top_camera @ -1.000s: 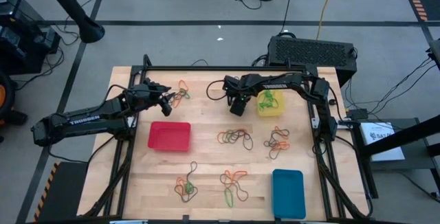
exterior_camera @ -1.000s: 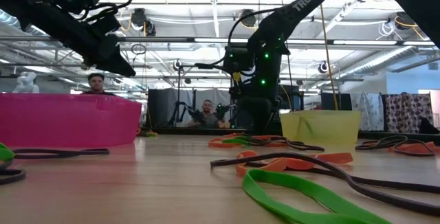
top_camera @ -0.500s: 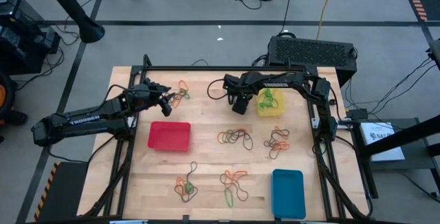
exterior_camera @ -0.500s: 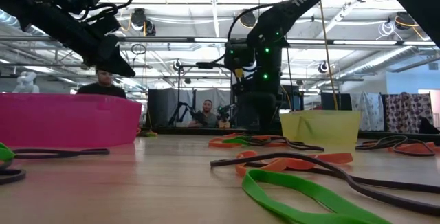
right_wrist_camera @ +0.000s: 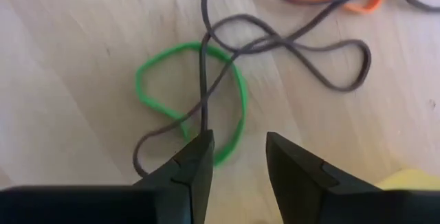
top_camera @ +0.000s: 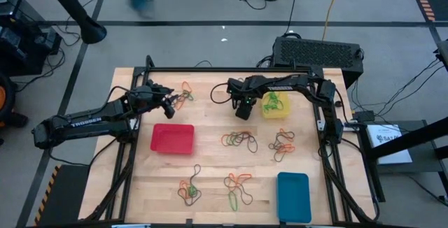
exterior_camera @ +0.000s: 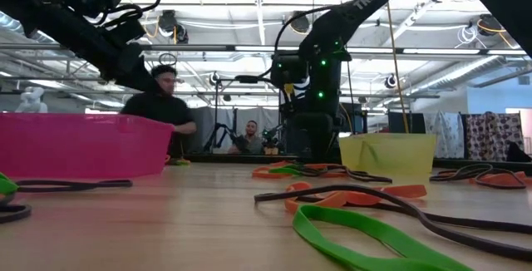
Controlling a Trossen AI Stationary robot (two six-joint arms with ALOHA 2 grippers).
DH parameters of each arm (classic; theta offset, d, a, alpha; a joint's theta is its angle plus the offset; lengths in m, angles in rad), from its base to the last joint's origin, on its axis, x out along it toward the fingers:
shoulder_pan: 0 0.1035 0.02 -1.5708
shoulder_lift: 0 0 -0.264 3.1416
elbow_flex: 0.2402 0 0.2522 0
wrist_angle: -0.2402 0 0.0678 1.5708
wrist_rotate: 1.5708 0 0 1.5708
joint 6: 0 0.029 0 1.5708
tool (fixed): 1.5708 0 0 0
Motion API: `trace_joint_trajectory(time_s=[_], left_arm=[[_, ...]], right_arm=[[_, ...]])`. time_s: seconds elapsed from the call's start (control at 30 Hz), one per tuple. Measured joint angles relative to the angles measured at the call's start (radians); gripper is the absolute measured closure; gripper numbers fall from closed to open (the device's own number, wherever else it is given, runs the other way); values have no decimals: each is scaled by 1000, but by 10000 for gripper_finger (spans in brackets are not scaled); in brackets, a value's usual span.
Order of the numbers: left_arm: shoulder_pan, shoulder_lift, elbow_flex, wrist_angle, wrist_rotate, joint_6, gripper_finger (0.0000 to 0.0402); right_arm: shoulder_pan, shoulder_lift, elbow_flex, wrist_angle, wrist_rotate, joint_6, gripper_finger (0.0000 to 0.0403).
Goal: Sort rubber bands into baskets
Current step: Put the green rubber band into the yellow bin
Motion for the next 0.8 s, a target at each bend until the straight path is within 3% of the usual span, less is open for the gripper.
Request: trace_joint_trajectory(time_s=[0.2, 0.43, 0.8], left_arm=[[0, 0, 0, 0, 0, -1, 253], [0, 0, 0, 2, 0, -7, 253], [0, 0, 0, -17, 0, -8, 253]], right_arm=[[-6, -5, -44, 63, -6, -16, 310], [-5, -3, -28, 62, 0, -54, 396], [39, 0, 79, -16, 342, -76, 402]])
